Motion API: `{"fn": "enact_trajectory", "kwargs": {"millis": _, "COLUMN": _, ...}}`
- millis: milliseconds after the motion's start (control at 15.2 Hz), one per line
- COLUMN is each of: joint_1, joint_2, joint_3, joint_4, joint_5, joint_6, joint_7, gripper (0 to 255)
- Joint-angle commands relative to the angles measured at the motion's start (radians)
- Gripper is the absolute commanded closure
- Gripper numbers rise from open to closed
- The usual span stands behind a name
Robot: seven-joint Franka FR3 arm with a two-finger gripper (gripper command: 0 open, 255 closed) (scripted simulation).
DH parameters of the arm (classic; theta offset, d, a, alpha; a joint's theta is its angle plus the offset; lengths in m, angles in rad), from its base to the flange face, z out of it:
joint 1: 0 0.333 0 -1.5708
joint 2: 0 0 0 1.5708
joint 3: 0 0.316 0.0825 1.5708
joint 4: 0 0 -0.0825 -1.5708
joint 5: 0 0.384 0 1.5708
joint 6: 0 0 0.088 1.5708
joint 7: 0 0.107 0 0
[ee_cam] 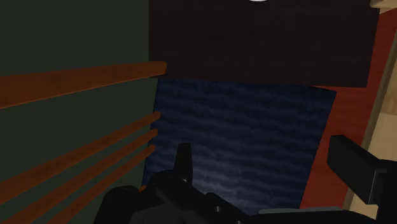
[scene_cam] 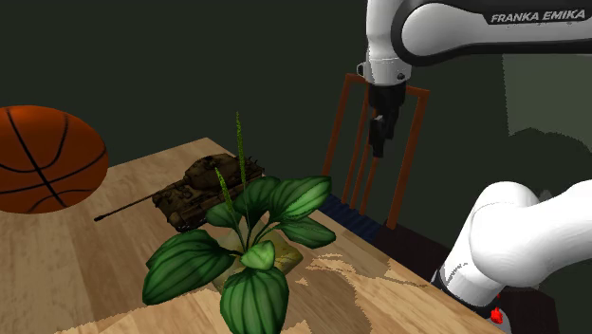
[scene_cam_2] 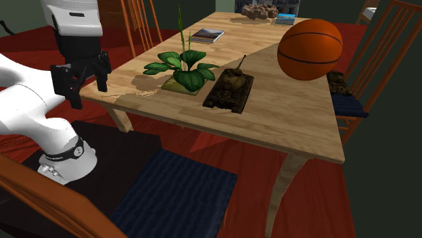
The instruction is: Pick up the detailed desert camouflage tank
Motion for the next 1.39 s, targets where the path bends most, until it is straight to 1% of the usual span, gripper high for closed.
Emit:
{"fn": "enact_trajectory", "kwargs": {"millis": 0, "joint_1": 0.0, "joint_2": 0.0, "joint_3": 0.0, "joint_4": 0.0, "joint_5": 0.0, "joint_6": 0.0, "joint_7": 0.0, "gripper": 0}}
{"fn": "enact_trajectory", "kwargs": {"millis": 264, "joint_1": 0.041, "joint_2": 0.163, "joint_3": 0.012, "joint_4": 0.114, "joint_5": -0.019, "joint_6": 0.045, "joint_7": -0.08, "gripper": 0}}
{"fn": "enact_trajectory", "kwargs": {"millis": 594, "joint_1": 0.086, "joint_2": 0.353, "joint_3": 0.037, "joint_4": 0.271, "joint_5": -0.042, "joint_6": 0.074, "joint_7": -0.177, "gripper": 0}}
{"fn": "enact_trajectory", "kwargs": {"millis": 924, "joint_1": 0.127, "joint_2": 0.531, "joint_3": 0.073, "joint_4": 0.439, "joint_5": -0.068, "joint_6": 0.078, "joint_7": -0.268, "gripper": 0}}
{"fn": "enact_trajectory", "kwargs": {"millis": 1320, "joint_1": 0.177, "joint_2": 0.733, "joint_3": 0.128, "joint_4": 0.657, "joint_5": -0.111, "joint_6": 0.056, "joint_7": -0.37, "gripper": 0}}
